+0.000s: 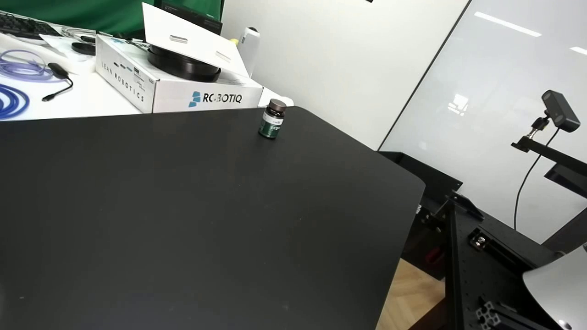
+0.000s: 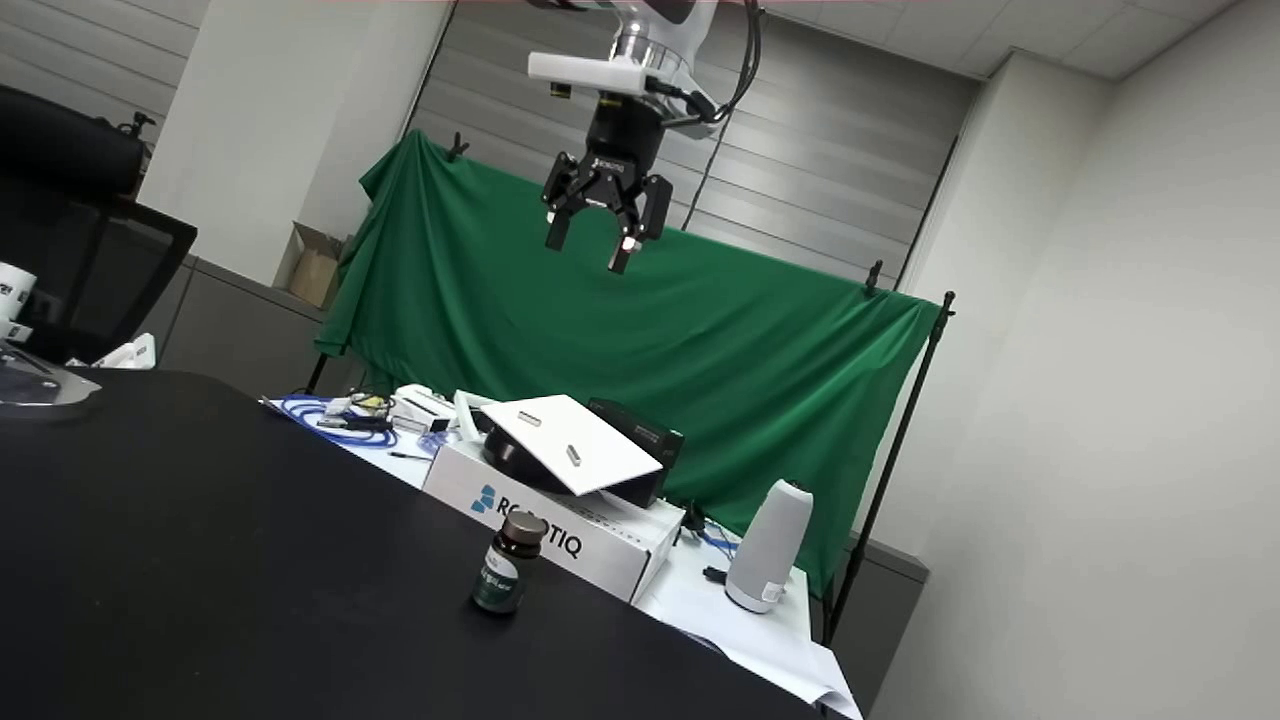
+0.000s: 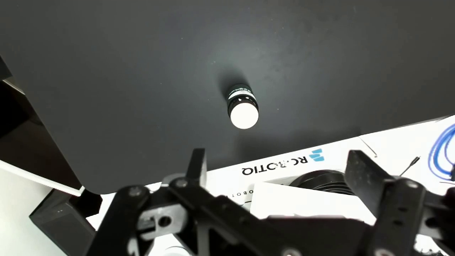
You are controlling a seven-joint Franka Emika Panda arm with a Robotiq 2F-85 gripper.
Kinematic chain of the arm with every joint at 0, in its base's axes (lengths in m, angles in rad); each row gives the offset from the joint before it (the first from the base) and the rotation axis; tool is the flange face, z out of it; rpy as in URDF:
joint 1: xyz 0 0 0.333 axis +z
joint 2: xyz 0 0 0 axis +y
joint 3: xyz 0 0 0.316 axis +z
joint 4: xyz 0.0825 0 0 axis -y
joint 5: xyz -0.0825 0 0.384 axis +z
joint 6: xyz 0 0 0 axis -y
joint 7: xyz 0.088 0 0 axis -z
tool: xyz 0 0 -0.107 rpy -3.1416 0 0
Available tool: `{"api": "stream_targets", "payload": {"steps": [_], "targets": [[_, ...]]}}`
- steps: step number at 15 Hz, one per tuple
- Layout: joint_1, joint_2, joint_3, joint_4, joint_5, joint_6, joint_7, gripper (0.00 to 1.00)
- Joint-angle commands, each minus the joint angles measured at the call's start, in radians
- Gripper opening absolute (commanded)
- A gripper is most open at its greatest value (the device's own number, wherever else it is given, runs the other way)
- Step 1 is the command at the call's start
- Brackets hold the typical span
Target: Move the bottle to the middle of the table
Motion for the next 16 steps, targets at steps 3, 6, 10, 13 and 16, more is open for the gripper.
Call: {"api": "stream_targets", "payload": {"steps": [3,6,10,13,16], "targets": [[-0.003,0.076,0.005,0.029,-0.008,0.055,0.026,1.0],[0.001,0.173,0.011,0.046,-0.005,0.111,0.035,1.0],[0.0,0.32,0.03,0.063,0.002,0.233,0.018,1.0],[-0.004,0.419,0.041,0.09,0.002,0.31,0.008,1.0],[-0.01,0.5,0.046,0.133,-0.003,0.364,-0.007,1.0]]}}
